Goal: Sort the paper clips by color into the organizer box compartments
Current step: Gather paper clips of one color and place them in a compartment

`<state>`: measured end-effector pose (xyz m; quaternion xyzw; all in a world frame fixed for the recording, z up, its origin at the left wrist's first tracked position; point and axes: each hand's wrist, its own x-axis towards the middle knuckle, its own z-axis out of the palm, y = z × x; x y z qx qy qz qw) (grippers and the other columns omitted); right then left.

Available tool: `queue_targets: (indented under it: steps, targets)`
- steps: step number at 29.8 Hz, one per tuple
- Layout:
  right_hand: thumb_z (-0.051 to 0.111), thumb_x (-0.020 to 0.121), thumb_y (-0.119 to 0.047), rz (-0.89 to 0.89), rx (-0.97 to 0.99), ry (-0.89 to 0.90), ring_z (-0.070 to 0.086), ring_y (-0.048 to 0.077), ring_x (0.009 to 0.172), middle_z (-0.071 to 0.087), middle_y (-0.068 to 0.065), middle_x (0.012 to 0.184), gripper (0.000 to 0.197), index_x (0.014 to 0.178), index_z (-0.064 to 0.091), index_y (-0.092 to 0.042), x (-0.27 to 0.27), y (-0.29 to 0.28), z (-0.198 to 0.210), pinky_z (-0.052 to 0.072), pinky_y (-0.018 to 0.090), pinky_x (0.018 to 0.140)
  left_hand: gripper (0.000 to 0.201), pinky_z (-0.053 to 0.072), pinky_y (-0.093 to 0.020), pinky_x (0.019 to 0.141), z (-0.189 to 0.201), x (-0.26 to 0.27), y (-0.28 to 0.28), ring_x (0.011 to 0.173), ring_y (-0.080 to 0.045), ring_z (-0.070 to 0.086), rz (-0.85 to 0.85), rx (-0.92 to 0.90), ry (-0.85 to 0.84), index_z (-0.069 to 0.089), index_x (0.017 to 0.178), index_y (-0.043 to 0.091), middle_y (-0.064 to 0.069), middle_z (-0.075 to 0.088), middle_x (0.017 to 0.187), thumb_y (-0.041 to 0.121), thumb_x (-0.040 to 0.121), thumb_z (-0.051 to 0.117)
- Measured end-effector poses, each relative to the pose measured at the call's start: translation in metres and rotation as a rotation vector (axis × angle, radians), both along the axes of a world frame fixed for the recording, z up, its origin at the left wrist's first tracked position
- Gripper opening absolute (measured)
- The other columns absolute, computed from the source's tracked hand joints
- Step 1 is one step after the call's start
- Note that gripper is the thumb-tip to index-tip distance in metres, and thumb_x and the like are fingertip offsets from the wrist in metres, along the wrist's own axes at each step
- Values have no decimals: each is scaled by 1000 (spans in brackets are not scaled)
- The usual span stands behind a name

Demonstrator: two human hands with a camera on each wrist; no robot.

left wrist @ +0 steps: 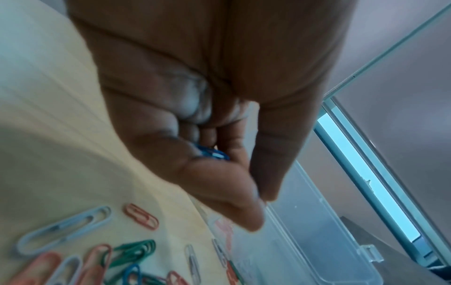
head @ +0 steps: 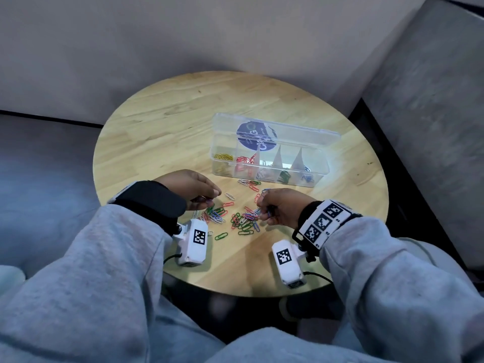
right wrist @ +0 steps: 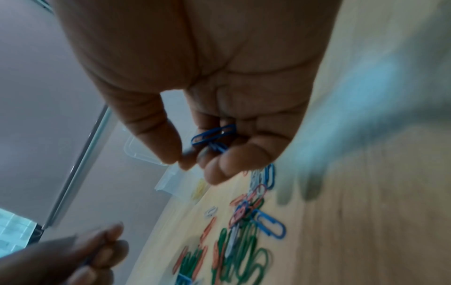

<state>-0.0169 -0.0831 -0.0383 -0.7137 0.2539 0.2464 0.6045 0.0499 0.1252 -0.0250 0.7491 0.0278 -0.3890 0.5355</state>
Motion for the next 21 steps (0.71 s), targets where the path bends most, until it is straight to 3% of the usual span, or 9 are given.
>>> queue_targets:
  steps: [4, 7, 10, 13, 15, 18, 21]
  targets:
    - [62, 88, -25, 141, -275, 0, 42, 18, 51, 42, 5, 59, 31, 66, 43, -15, -6, -4, -3, 35, 24, 46, 21, 48, -12, 41, 9, -5, 2, 41, -7, 62, 92, -48, 42, 57, 77, 7, -10, 55, 71, 1, 94, 46]
    - [59, 89, -36, 225, -419, 34, 39, 20, 51, 43, 5, 57, 36, 64, 43, -16, -10, -2, -3, 34, 27, 50, 20, 41, -15, 41, 11, -8, 1, 43, -10, 54, 129, 67, -26, 52, 76, 8, -7, 51, 68, 3, 93, 42]
    - [51, 93, -37, 271, -521, 33, 38, 17, 47, 42, 3, 56, 37, 65, 44, -16, -15, 2, -1, 33, 25, 48, 16, 26, -21, 47, 8, -9, 2, 50, -17, 34, -18, 305, -166, 47, 73, 8, -6, 41, 62, 7, 89, 49]
    - [47, 96, -34, 337, -612, 15, 39, 12, 52, 42, 0, 62, 34, 67, 45, -17, -18, 4, 2, 31, 22, 49, 9, 32, -22, 54, 6, -9, 8, 59, -16, 41, -289, 559, -305, 56, 80, 12, -2, 51, 69, 18, 86, 59]
    - [51, 95, -30, 364, -655, 13, 38, 9, 54, 43, -3, 64, 31, 67, 45, -18, -19, 4, 3, 30, 20, 49, 5, 36, -22, 59, 4, -10, 9, 66, -12, 48, -341, 571, -348, 62, 88, 15, 2, 58, 76, 16, 84, 62]
    - [60, 88, -26, 381, -696, 9, 43, 9, 58, 48, -5, 66, 23, 68, 49, -19, -21, 3, 1, 32, 19, 49, 15, 32, -20, 51, 1, -15, 1, 60, -7, 45, -377, 573, -411, 62, 92, 21, 9, 51, 67, 11, 81, 62]
    - [64, 83, -23, 432, -755, 8, 50, 15, 76, 53, -3, 76, 11, 79, 55, -18, -21, 5, -2, 35, 20, 55, 24, 34, -20, 53, -4, -17, -9, 65, -11, 50, -418, 598, -436, 65, 92, 25, 12, 51, 68, 9, 75, 66]
